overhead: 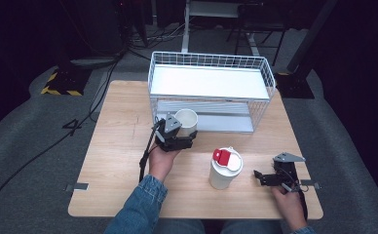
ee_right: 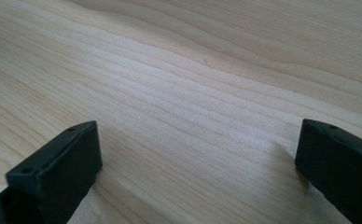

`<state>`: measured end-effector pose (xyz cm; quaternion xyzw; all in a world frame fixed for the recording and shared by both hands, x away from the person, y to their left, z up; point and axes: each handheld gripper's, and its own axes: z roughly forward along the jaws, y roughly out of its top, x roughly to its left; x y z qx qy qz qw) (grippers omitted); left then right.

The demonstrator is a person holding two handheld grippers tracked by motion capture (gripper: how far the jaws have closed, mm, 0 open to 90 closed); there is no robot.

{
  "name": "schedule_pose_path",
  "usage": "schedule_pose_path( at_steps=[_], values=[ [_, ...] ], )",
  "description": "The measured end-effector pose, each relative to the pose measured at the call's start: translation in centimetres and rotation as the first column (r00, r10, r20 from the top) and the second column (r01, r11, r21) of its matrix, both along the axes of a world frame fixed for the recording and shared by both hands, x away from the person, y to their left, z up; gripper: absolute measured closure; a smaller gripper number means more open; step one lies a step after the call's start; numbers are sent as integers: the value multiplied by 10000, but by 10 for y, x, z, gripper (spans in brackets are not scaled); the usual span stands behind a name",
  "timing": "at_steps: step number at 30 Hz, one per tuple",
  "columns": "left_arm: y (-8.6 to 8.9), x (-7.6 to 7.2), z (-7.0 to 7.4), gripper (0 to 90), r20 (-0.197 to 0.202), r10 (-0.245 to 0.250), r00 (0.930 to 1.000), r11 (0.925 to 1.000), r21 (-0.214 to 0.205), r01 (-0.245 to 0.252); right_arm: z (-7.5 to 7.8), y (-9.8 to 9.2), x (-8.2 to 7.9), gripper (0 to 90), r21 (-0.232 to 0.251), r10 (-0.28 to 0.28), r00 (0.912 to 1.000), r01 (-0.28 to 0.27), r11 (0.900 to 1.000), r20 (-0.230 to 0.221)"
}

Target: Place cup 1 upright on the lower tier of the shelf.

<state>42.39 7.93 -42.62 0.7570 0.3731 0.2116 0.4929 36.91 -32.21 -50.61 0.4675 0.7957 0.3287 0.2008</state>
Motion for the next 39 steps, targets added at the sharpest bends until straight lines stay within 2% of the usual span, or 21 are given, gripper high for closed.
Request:
schedule_pose_path(
  at_steps=[6,7,10,14,22,32,39],
  values=[
    [-10,6,2,222,211,102,9997,9999,97,-104,0,0,0,6,2,8,10000,-8,10000,-2],
    [-13,8,1,222,231,197,9995,9998,-33,-196,0,0,0,5,2,5,10000,-5,10000,-5],
    [-17,13,-2,223,167,233,9996,9996,-130,-231,0,0,0,5,18,21,10000,-21,10000,7],
    [-23,21,-4,223,77,208,9998,9998,38,-208,0,1,0,5,19,29,10000,-29,10000,-4],
    [-37,38,-10,223,-34,366,9993,9993,49,-366,0,1,0,5,-4,46,10000,-46,10000,1],
    [-51,53,-16,222,364,626,9974,9980,1,-626,0,1,0,5,-1,45,10000,-45,10000,-5],
    [-60,62,-25,222,463,821,9956,9965,106,-826,0,1,0,5,-1,48,10000,-48,10000,0]
  ],
)
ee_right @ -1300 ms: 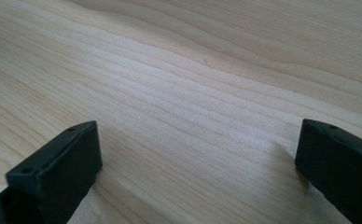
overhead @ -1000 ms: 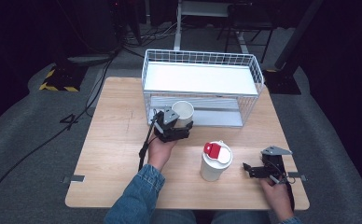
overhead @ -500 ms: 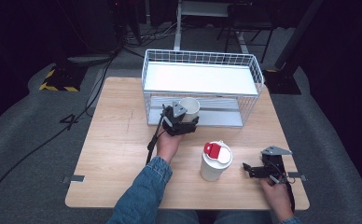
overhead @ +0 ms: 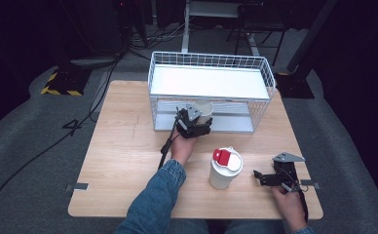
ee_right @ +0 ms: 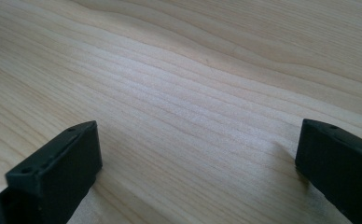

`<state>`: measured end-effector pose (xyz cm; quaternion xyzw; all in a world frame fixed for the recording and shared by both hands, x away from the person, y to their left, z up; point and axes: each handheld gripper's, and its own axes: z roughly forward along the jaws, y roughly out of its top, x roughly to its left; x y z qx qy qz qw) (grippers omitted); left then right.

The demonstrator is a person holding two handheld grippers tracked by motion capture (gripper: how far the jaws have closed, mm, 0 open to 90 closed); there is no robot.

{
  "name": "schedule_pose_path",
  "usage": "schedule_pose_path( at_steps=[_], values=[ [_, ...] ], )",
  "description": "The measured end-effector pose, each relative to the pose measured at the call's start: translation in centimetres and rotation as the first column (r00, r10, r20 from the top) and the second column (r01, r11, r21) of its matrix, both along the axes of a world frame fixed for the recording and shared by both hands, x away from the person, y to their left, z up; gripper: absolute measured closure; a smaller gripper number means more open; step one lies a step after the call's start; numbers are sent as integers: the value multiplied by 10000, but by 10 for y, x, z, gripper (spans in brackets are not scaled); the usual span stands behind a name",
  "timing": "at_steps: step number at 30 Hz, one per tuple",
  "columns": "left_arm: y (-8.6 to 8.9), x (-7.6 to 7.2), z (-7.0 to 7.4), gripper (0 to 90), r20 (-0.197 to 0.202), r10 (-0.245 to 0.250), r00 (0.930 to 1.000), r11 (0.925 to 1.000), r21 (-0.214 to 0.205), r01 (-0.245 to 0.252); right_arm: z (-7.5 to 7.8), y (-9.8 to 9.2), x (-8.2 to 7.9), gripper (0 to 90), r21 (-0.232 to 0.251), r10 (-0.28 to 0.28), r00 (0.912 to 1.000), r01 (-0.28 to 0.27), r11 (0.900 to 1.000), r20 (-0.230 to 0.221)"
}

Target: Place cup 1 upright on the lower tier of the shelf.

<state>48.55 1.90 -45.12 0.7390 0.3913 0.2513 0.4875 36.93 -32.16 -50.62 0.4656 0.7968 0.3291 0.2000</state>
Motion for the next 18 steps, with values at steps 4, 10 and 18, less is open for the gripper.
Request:
schedule_pose_path(
  at_steps=[4,10,18],
  values=[
    [-3,5,-5,222,-55,138,9999,9999,1,-138,0,0,0,5,-2,1,10000,-1,10000,-3],
    [-8,14,-12,222,198,398,9990,9990,205,-402,0,0,0,5,-1,-3,10000,3,10000,-3],
    [-14,27,-18,222,65,538,9985,9986,-26,-537,0,0,0,5,11,-6,10000,6,10000,-10]
  ],
)
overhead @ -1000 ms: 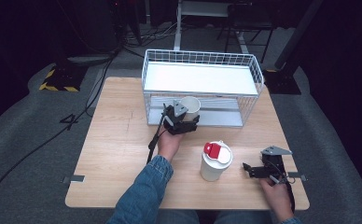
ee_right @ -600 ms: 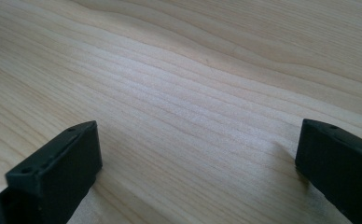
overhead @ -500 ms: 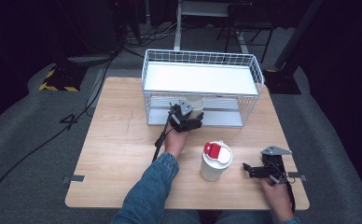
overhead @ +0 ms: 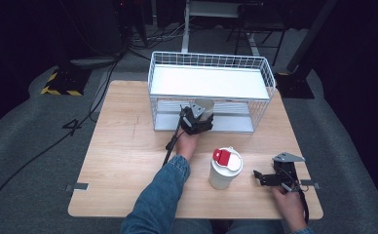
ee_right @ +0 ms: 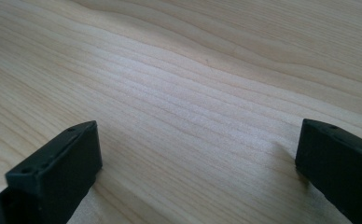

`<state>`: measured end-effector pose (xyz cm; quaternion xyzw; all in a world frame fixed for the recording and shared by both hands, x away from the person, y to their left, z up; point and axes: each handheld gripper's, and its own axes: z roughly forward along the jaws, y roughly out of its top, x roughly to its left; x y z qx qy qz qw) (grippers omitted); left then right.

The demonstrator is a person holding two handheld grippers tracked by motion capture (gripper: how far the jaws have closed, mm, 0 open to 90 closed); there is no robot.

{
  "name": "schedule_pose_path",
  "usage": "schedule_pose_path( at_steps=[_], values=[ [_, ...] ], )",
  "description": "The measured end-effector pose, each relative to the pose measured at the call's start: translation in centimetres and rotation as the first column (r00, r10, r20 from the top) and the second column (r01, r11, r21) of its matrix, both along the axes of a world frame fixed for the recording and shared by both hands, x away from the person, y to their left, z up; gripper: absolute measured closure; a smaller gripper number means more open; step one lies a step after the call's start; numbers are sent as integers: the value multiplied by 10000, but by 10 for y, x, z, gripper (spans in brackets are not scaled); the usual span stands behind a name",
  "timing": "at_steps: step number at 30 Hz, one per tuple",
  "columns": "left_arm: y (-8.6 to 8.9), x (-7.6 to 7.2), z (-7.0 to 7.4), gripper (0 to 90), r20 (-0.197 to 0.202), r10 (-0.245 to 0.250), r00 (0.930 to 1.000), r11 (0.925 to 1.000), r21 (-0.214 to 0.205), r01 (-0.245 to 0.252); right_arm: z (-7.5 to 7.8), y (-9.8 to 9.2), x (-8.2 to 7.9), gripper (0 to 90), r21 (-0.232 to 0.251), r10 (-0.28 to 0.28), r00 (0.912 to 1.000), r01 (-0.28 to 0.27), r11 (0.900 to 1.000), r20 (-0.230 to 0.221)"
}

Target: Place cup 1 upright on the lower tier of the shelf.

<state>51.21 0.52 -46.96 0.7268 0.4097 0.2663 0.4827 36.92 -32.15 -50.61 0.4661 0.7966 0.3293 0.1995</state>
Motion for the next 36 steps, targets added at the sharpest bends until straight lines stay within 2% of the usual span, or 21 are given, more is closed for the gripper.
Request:
schedule_pose_path(
  at_steps=[6,8,9,13,19,24,31,36],
  values=[
    [-3,10,-6,222,-264,70,9996,9999,-144,-74,0,0,0,5,-15,8,10000,-8,10000,12],
    [-3,14,-7,222,-157,118,9998,9999,97,-117,0,0,0,5,-17,9,10000,-9,10000,13],
    [-3,15,-8,222,-211,69,9998,10000,-55,-70,0,0,0,5,-11,12,10000,-12,10000,16],
    [-1,22,-12,222,-213,135,9997,9999,26,-134,0,0,0,5,-18,10,10000,-10,10000,11],
    [-1,25,-14,222,-315,235,9992,9997,65,-233,0,0,0,5,-21,14,10000,-14,10000,16],
    [1,28,-17,222,-539,190,9984,9998,38,-189,0,0,0,5,-17,10,10000,-10,10000,12],
    [3,29,-17,216,-632,107,9979,9999,-74,-112,0,0,0,5,-16,10,10000,-10,10000,12],
    [2,29,-16,169,-626,77,9980,10000,42,-74,0,0,0,5,-21,12,10000,-12,10000,14]
  ],
)
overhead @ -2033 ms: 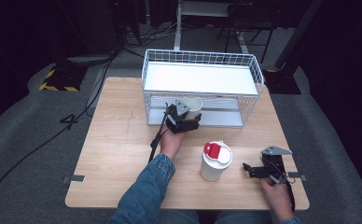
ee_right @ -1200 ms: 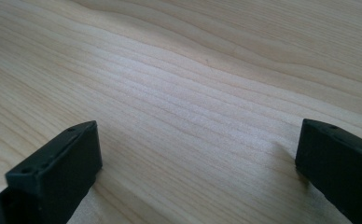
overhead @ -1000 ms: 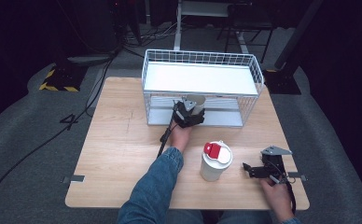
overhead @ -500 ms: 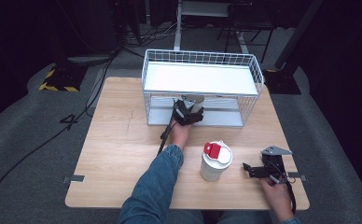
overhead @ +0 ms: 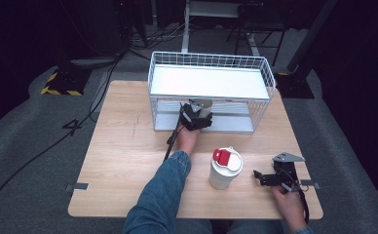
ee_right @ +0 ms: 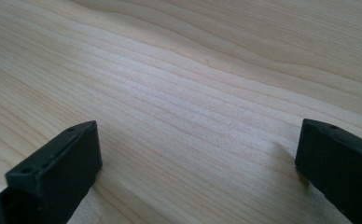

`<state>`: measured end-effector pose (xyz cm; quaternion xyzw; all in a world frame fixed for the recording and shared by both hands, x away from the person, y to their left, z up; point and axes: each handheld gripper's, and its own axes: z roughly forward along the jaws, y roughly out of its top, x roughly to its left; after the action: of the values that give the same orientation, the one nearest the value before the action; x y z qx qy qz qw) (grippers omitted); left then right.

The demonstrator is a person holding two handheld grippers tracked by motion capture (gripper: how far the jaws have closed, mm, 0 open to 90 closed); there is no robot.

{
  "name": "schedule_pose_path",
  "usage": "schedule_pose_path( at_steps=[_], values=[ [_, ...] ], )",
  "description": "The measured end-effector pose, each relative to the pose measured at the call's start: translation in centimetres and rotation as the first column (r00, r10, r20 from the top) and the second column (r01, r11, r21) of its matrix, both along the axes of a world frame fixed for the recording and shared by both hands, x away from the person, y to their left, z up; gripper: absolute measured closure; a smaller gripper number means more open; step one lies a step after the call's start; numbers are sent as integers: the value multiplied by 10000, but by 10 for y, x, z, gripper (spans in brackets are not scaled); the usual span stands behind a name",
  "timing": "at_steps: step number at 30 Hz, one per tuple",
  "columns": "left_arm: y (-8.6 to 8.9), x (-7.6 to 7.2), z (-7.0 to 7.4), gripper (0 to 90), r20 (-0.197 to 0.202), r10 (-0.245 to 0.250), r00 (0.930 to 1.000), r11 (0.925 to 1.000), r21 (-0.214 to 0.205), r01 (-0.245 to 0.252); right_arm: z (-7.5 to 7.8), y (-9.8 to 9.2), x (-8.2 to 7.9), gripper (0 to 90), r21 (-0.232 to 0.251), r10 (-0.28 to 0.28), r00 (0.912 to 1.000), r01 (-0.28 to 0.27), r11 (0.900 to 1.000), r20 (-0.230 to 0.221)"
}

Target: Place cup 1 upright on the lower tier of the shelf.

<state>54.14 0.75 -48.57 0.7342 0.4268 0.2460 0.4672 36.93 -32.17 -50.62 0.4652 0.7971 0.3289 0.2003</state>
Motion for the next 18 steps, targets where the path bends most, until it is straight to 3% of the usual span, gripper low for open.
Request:
schedule_pose_path(
  at_steps=[16,17,18],
  values=[
    [8,-13,9,133,20,-162,9999,9994,-297,162,0,0,0,5,7,-9,10000,9,10000,-9],
    [10,-14,11,132,102,-88,9999,9998,-161,89,0,0,0,5,9,-11,10000,11,10000,-10],
    [10,-16,11,131,-57,-141,9999,9993,-339,139,0,0,0,5,17,-10,10000,10,10000,-5]
  ],
)
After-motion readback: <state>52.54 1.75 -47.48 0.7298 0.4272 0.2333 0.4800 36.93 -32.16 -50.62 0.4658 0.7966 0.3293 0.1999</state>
